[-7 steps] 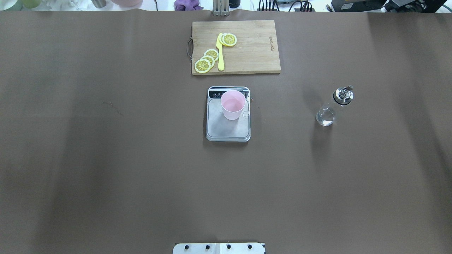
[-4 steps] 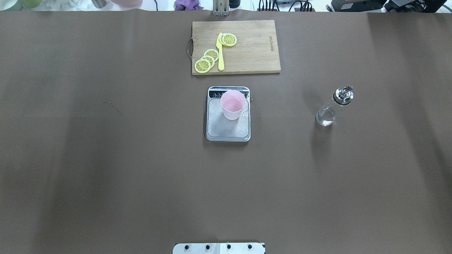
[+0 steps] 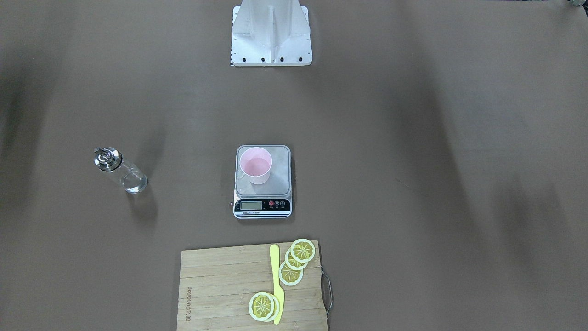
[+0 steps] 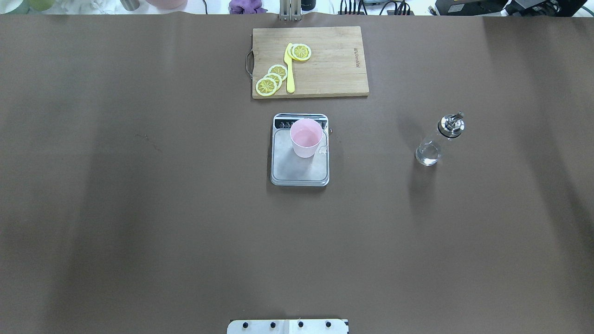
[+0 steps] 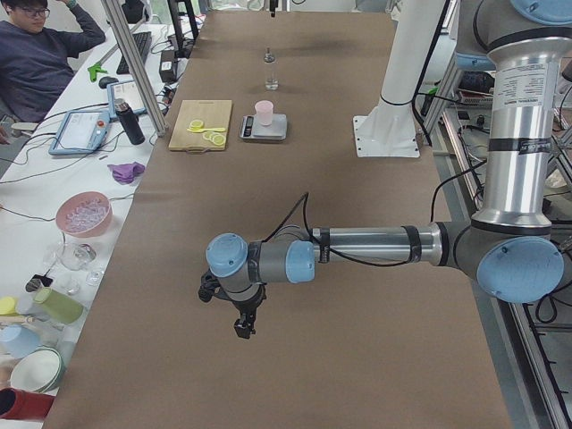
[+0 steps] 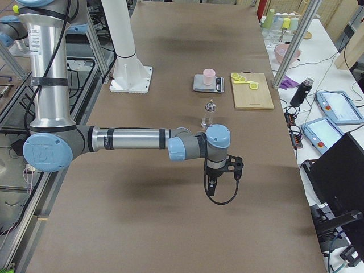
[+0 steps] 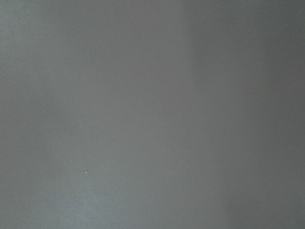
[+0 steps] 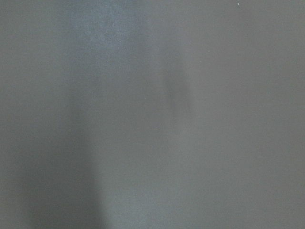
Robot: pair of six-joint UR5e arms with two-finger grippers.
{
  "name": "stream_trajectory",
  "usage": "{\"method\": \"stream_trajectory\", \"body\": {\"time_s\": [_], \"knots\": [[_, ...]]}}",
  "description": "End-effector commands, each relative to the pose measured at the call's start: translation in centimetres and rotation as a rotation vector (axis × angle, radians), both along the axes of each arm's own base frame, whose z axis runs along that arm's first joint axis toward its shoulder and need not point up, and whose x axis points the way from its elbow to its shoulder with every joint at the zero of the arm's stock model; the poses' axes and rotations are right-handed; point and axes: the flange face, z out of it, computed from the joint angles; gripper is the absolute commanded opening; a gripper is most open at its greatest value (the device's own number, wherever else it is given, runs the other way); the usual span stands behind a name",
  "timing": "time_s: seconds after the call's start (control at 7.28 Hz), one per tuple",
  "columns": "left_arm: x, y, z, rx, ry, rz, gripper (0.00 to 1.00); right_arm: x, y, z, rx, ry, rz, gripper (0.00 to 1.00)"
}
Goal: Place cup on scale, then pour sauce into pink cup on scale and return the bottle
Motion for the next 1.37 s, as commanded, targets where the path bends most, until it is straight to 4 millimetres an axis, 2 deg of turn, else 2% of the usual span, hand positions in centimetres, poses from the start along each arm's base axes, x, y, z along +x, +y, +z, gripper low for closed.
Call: {"method": "stream_trajectory", "body": {"time_s": [0.0, 0.14, 1.24], "knots": [[0.01, -0.01, -0.03, 0.0, 0.001, 0.0, 0.98, -0.35, -0.02, -0.21, 0.003, -0.006, -0.008, 1.0], [0.0, -0.09, -0.09, 0.001, 0.0, 0.0, 0.98, -0.37, -0.02, -0.91, 0.018, -0.01, -0.01, 1.0], [0.08, -0.09, -0.03, 0.001, 0.0, 0.002, 0.98, -0.77, 0.48, -0.99, 0.018, -0.01, -0.018, 1.0]]}}
